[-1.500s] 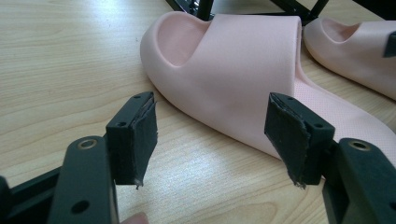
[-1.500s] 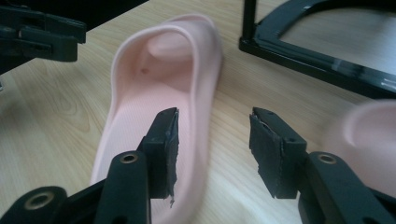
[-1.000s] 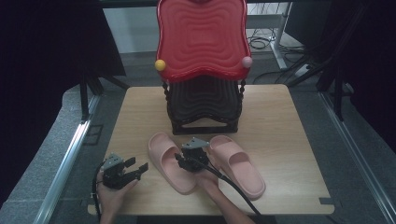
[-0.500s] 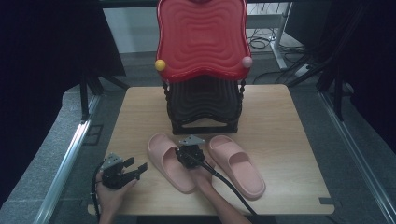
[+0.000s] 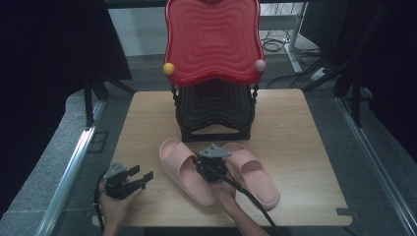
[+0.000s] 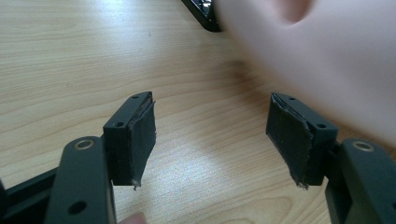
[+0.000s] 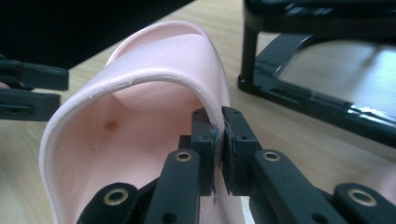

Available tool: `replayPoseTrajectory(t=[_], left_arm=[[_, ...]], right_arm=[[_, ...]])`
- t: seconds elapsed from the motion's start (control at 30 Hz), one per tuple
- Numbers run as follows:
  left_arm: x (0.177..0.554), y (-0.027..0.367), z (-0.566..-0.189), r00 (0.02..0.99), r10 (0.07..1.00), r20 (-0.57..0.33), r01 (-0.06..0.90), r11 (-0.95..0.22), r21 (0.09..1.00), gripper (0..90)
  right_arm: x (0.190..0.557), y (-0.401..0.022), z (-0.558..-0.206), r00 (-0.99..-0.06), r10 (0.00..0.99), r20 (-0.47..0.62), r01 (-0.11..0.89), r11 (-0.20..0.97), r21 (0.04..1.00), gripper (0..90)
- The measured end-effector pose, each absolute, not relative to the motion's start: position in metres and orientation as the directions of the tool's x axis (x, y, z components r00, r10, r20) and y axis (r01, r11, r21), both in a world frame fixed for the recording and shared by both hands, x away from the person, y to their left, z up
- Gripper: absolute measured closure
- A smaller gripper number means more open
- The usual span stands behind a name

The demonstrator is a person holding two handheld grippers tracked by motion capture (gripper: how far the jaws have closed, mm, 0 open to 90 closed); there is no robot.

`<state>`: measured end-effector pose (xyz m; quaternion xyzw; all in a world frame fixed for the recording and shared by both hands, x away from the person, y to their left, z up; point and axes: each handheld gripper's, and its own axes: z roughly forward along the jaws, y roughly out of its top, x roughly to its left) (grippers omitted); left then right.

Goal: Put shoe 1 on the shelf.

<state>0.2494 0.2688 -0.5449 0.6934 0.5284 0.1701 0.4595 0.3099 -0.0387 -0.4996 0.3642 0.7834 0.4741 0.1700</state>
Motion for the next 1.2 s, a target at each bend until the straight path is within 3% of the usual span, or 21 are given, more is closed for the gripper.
replayPoseTrajectory(t=[0.47, 1.2], left_arm=[[0.251, 0.265, -0.547, 0.389, 0.889, -0.243, 0.585, -0.034, 0.810, 32.6], [0.253, 0.264, -0.548, 0.389, 0.889, -0.241, 0.592, -0.042, 0.805, 32.1]], right_arm=[[0.286, -0.096, -0.468, -0.639, 0.764, 0.088, 0.342, 0.180, 0.922, 84.1], [0.279, -0.128, -0.397, -0.605, 0.789, 0.107, 0.181, 0.005, 0.983, 84.1]])
